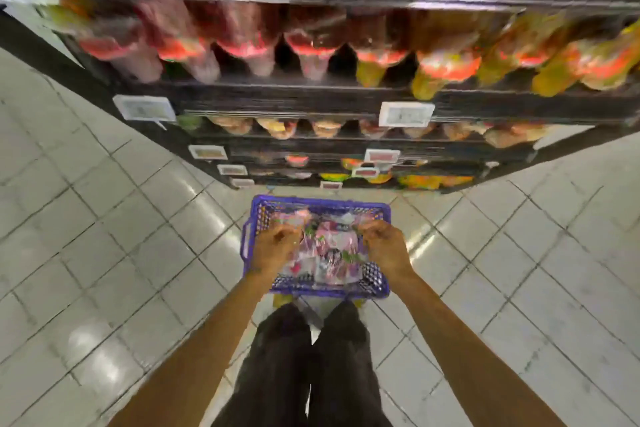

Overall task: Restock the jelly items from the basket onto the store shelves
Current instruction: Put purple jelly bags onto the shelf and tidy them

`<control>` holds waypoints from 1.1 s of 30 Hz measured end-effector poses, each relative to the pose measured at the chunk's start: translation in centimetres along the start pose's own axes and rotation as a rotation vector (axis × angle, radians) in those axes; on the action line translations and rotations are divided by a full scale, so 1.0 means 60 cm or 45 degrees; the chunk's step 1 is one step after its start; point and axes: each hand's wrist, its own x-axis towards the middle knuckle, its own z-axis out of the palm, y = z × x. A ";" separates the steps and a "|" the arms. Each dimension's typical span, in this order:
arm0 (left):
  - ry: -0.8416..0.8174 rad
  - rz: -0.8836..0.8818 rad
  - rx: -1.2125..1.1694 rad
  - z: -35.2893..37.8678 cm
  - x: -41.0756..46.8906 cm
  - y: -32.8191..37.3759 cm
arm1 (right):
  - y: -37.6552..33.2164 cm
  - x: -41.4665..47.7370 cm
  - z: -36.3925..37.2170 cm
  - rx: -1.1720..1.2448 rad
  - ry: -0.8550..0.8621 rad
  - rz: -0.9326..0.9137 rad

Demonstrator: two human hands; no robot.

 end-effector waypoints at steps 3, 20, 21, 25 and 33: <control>0.040 -0.165 0.004 0.001 0.076 -0.117 | 0.108 0.063 0.046 -0.129 -0.091 0.108; -0.305 -0.501 0.522 0.214 0.426 -0.525 | 0.582 0.374 0.186 -0.536 -0.087 0.547; -0.293 -0.529 0.491 0.229 0.433 -0.533 | 0.601 0.386 0.187 -0.499 -0.037 0.576; -0.102 -0.490 0.399 0.271 0.448 -0.563 | 0.644 0.413 0.192 -0.450 0.022 0.641; -0.279 -0.485 0.412 0.264 0.452 -0.552 | 0.638 0.375 0.151 -0.322 -0.166 0.520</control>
